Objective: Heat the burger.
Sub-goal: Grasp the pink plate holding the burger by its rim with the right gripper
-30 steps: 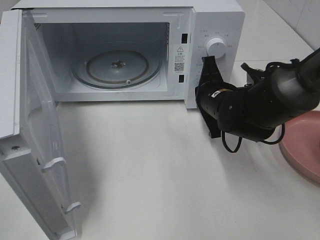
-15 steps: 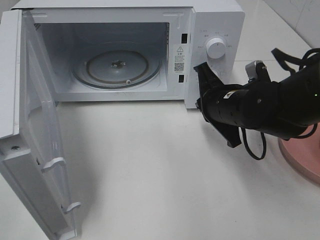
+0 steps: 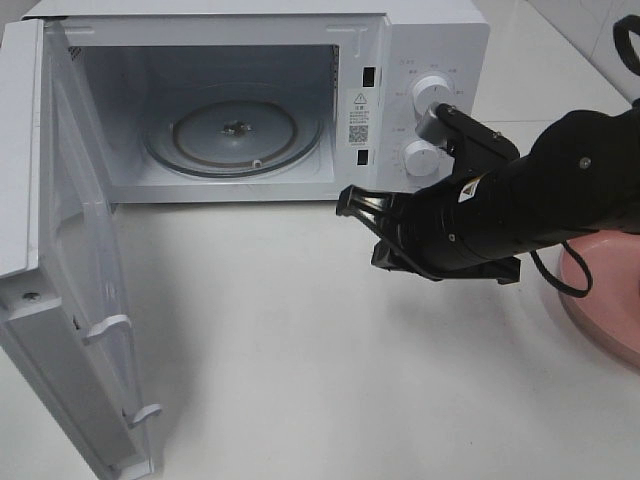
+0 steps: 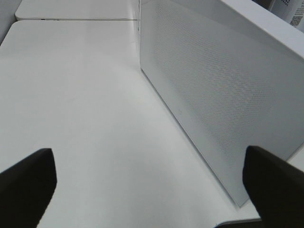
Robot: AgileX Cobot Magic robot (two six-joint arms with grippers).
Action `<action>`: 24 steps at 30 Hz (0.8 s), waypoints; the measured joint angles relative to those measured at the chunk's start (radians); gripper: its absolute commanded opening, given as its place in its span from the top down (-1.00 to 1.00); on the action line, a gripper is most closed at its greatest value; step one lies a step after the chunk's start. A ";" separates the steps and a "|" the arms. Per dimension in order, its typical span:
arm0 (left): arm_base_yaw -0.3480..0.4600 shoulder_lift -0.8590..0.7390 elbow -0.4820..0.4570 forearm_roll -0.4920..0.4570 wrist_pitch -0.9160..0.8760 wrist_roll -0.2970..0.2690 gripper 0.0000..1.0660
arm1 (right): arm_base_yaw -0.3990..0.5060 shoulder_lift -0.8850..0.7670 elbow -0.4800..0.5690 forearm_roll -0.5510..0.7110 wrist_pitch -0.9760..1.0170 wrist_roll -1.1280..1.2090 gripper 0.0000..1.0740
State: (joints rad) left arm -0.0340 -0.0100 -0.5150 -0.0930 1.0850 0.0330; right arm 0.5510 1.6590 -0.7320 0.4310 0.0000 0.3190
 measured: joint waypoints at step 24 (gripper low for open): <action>0.000 0.000 0.000 0.000 0.000 0.000 -0.87 | -0.177 -0.233 0.001 -0.536 0.597 -0.012 -0.47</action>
State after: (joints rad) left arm -0.0340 -0.0100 -0.5150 -0.0930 1.0850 0.0330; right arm 0.3740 1.4260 -0.7310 -0.1050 0.5970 0.3070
